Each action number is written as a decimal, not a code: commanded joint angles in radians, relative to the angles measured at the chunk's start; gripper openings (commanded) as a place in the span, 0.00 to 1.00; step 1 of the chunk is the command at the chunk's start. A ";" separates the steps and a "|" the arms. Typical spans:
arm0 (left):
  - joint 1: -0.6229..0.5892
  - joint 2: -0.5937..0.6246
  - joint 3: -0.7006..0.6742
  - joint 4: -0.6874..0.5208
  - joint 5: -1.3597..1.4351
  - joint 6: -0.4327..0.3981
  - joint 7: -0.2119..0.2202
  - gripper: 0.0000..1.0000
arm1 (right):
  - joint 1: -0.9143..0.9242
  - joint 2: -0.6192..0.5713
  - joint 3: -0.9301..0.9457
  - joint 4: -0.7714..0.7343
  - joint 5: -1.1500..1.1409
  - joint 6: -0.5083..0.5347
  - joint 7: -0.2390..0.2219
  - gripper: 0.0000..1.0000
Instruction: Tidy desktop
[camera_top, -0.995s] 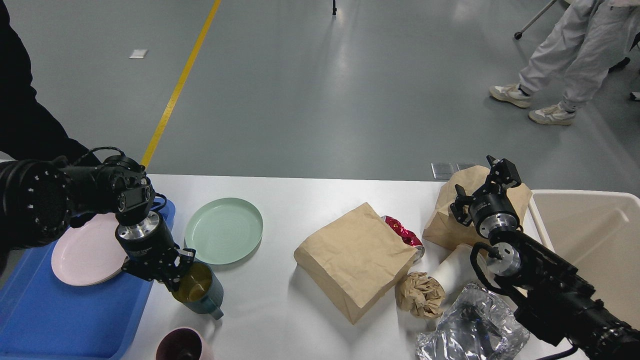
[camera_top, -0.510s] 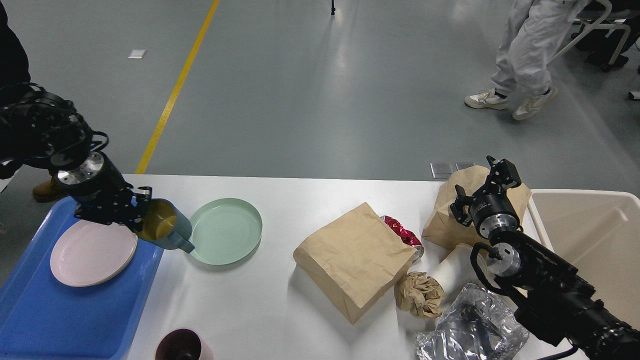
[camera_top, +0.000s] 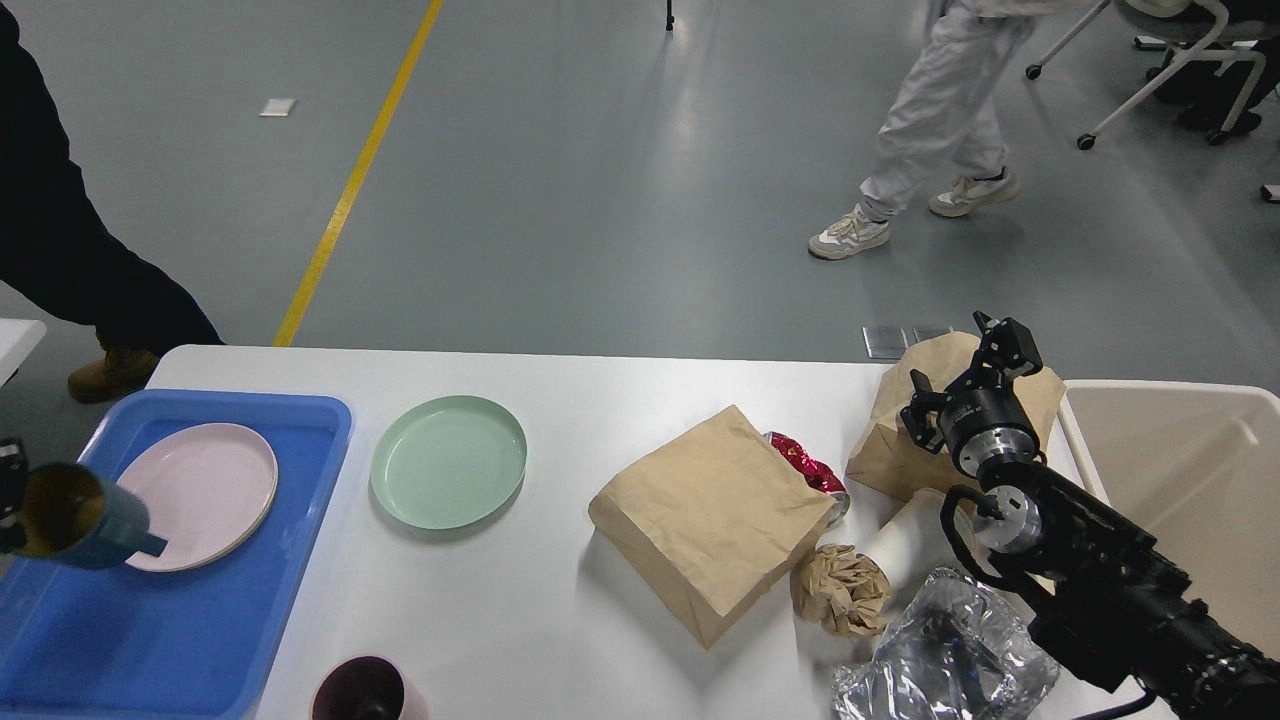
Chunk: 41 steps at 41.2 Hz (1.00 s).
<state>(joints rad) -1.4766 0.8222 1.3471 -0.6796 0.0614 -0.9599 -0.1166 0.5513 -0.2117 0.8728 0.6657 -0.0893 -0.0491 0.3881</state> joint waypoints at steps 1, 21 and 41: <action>0.068 0.057 -0.006 0.002 0.000 0.000 -0.002 0.00 | -0.001 0.000 0.000 0.000 0.000 0.000 0.000 1.00; 0.213 0.063 -0.028 0.138 -0.014 0.000 -0.017 0.00 | 0.001 -0.001 0.000 0.000 -0.001 0.000 0.000 1.00; 0.346 0.012 -0.155 0.212 -0.017 0.000 -0.012 0.02 | 0.001 0.000 0.000 0.000 0.000 0.000 0.000 1.00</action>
<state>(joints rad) -1.1332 0.8384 1.1925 -0.4712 0.0457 -0.9601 -0.1289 0.5511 -0.2117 0.8728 0.6657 -0.0894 -0.0491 0.3881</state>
